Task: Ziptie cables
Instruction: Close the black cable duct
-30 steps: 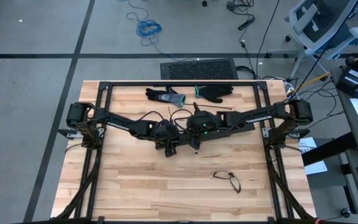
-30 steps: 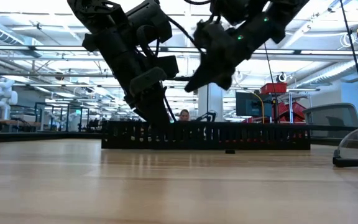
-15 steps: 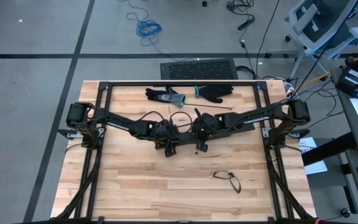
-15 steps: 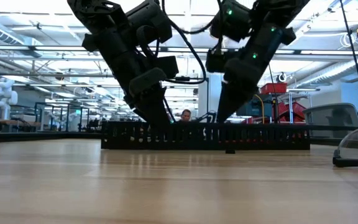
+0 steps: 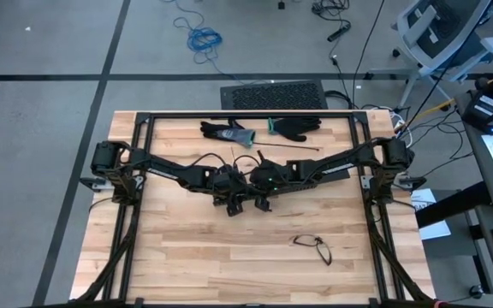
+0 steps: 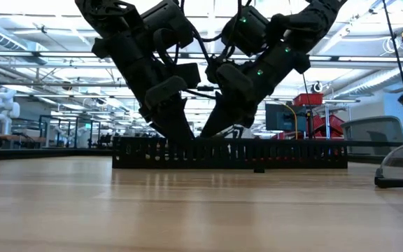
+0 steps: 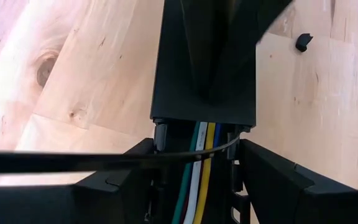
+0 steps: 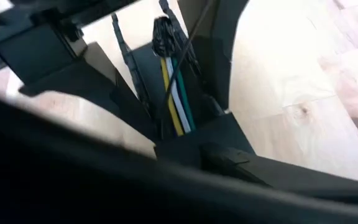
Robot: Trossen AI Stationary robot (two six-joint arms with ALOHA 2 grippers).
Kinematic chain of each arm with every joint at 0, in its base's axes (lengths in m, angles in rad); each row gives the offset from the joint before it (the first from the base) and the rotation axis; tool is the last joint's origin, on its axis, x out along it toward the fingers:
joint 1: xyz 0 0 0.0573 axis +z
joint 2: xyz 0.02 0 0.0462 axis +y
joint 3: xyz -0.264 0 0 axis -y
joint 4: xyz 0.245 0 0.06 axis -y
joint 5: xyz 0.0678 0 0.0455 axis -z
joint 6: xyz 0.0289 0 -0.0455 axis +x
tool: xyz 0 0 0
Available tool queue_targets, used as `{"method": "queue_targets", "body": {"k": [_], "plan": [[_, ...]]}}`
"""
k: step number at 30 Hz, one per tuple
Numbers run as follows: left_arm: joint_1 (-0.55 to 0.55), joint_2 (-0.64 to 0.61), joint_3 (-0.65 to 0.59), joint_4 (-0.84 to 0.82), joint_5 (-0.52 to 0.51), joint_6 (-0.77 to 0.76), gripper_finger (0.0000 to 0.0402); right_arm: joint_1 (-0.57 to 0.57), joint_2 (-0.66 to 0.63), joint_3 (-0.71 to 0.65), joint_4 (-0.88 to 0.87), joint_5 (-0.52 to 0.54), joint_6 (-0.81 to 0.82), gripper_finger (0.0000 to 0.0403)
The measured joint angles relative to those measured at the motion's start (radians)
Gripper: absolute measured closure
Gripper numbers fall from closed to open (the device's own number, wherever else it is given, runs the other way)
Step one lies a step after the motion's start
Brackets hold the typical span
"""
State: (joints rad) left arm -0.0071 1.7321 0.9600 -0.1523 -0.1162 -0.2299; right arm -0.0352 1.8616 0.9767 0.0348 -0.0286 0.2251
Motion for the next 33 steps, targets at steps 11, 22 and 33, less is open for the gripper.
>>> {"method": "queue_targets", "body": {"k": [11,22,33], "plan": [[-0.002,0.000,0.005,0.035,0.002,0.001,0.0181,-0.038,-0.145,-0.011,-0.024,0.052,-0.029,0.0403],[-0.002,0.000,0.004,0.037,-0.056,0.002,0.0181,-0.095,-0.233,-0.007,-0.059,0.083,-0.057,0.0403],[0.003,0.008,0.003,0.046,-0.062,-0.131,0.0181,-0.094,-0.233,-0.005,-0.112,0.082,-0.058,0.0403]]}}
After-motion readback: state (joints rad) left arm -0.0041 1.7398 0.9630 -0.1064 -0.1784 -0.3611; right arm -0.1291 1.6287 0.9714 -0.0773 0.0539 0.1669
